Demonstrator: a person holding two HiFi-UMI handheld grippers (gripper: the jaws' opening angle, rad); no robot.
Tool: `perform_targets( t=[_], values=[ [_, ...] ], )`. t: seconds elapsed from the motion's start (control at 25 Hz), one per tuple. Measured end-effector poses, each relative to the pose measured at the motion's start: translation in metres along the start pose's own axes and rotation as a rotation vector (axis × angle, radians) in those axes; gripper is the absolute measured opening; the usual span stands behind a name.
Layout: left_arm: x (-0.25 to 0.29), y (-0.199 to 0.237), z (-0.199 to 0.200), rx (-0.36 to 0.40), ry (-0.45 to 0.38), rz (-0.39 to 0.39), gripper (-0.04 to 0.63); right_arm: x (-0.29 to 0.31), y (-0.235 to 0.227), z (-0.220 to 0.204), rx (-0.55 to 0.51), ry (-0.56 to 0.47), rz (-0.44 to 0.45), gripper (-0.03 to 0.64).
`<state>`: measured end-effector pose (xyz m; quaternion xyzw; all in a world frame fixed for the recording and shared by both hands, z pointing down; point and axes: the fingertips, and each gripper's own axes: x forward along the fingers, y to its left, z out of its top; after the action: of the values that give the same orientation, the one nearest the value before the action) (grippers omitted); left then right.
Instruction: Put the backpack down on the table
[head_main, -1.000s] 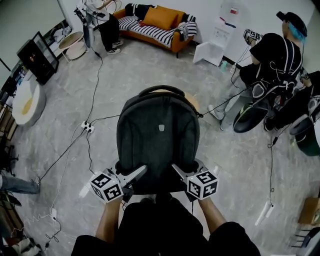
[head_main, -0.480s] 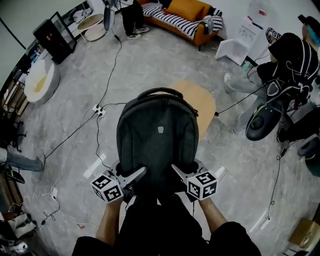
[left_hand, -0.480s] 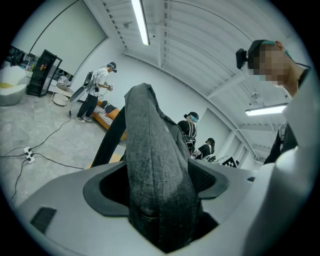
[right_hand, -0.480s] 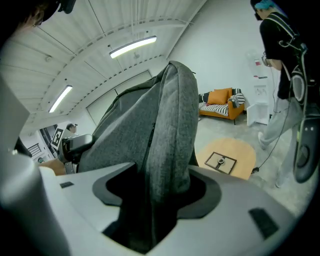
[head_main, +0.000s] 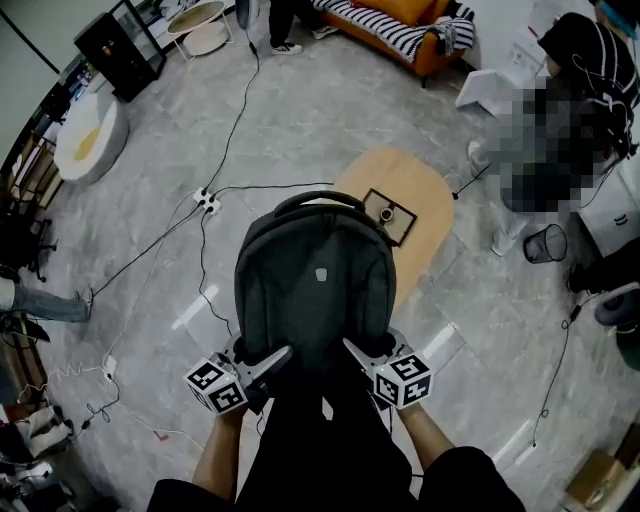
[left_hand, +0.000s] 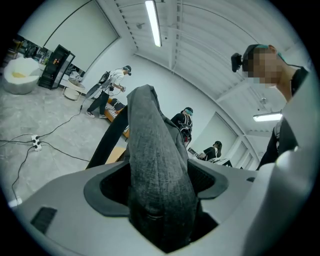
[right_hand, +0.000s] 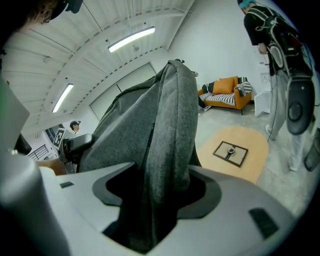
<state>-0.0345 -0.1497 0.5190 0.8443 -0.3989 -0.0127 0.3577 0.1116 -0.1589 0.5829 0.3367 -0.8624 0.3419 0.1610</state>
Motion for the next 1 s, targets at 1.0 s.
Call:
perform_targets(
  t=[1.0],
  values=[
    [0.074,0.164,-0.152,-0.226,0.161,-0.013,0.367,0.118,-0.109,-0.148,0.170,0.186,-0.074,0.249]
  ],
)
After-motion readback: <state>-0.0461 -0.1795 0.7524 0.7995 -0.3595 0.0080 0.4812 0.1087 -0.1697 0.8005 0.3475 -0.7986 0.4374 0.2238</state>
